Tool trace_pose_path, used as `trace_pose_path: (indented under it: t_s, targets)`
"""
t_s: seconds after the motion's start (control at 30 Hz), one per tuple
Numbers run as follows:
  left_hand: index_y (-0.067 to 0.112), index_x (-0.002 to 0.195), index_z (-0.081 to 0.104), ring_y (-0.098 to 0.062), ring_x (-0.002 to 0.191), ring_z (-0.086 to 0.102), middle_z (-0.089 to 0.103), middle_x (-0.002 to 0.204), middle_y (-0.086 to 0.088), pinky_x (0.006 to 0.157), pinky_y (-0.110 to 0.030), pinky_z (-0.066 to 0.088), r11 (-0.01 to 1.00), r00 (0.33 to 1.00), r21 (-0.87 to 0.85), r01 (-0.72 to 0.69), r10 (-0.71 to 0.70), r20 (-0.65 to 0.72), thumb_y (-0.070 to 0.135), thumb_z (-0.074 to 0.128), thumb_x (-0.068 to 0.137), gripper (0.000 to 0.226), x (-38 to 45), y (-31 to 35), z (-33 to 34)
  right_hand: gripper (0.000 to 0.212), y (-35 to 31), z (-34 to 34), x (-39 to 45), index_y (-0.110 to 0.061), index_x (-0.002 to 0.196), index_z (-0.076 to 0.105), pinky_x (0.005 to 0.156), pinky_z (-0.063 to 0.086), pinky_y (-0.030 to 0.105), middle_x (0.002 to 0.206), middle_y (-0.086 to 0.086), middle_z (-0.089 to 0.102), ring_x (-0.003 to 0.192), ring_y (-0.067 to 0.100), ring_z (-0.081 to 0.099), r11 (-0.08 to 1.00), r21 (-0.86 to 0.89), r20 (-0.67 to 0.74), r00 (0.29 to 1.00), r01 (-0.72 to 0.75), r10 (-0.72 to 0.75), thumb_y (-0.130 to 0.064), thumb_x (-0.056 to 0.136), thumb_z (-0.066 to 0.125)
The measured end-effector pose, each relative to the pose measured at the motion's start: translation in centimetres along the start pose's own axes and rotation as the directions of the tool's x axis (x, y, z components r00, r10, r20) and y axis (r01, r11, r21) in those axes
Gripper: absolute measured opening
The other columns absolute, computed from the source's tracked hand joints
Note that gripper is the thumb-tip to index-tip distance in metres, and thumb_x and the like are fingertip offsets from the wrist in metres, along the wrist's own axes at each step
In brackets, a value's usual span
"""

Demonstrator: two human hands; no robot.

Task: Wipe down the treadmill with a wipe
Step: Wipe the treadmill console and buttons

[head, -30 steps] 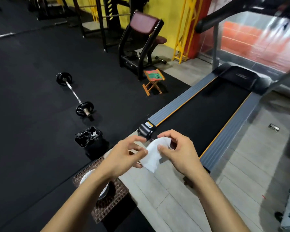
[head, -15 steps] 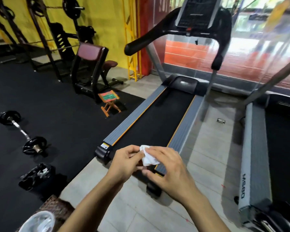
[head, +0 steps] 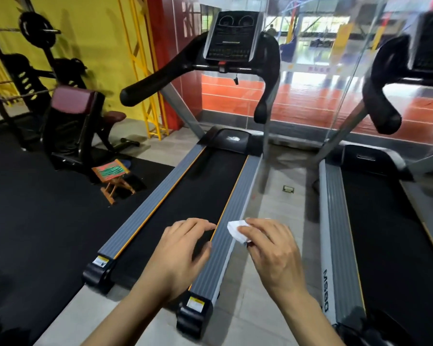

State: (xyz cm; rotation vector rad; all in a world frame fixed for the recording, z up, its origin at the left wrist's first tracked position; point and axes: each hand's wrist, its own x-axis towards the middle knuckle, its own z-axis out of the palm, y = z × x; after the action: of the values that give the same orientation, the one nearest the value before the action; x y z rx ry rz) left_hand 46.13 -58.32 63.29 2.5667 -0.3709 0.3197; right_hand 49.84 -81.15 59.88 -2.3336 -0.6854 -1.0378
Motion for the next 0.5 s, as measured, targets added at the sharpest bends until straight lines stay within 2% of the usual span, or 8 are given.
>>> trace_pose_path:
  t_s: [0.1, 0.27, 0.37, 0.5]
  targets:
    - [0.037, 0.128, 0.059, -0.001, 0.13, 0.042, 0.054, 0.133, 0.022, 0.106, -0.021, 0.026, 0.992, 0.995, 0.106, -0.074, 0.081, -0.065, 0.041, 0.045, 0.097, 0.035, 5.1, -0.6, 1.5, 0.028, 4.8, 0.9, 2.6, -0.017, 0.102, 0.074, 0.08, 0.046, 0.031, 0.106, -0.003, 0.07, 0.093, 0.02, 0.062, 0.997, -0.071, 0.011, 1.0, -0.016, 0.017, -0.005, 0.083, 0.058]
    - [0.032, 0.126, 0.062, -0.01, 0.128, 0.05, 0.058, 0.132, 0.014, 0.108, -0.031, 0.036, 0.971, 0.972, 0.212, -0.114, 0.153, -0.18, 0.039, 0.045, 0.095, 0.036, 15.1, -1.7, 3.1, 0.027, 12.4, 2.7, 8.4, -0.018, 0.104, 0.074, 0.08, 0.046, 0.032, 0.104, -0.006, 0.067, 0.09, 0.02, 0.059, 0.989, -0.14, 0.014, 0.998, -0.054, 0.057, -0.006, 0.082, 0.063]
    - [0.029, 0.124, 0.064, -0.014, 0.125, 0.054, 0.06, 0.13, 0.011, 0.106, -0.036, 0.044, 0.956, 0.965, 0.261, -0.135, 0.187, -0.184, 0.038, 0.046, 0.094, 0.037, 21.0, -1.8, 4.0, 0.033, 16.4, 3.2, 12.3, -0.018, 0.104, 0.074, 0.081, 0.05, 0.037, 0.102, -0.006, 0.067, 0.092, 0.02, 0.061, 0.982, -0.156, -0.003, 0.994, -0.104, 0.105, 0.003, 0.079, 0.074]
    - [0.028, 0.123, 0.065, -0.016, 0.122, 0.057, 0.062, 0.128, 0.008, 0.103, -0.039, 0.046, 0.948, 0.966, 0.28, -0.149, 0.2, -0.163, 0.03, 0.068, 0.09, 0.033, 28.0, -1.9, 5.7, 0.036, 21.6, 3.9, 15.9, -0.019, 0.102, 0.074, 0.082, 0.049, 0.033, 0.102, -0.008, 0.066, 0.095, 0.017, 0.06, 0.969, -0.19, -0.027, 0.987, -0.161, 0.159, 0.003, 0.075, 0.079]
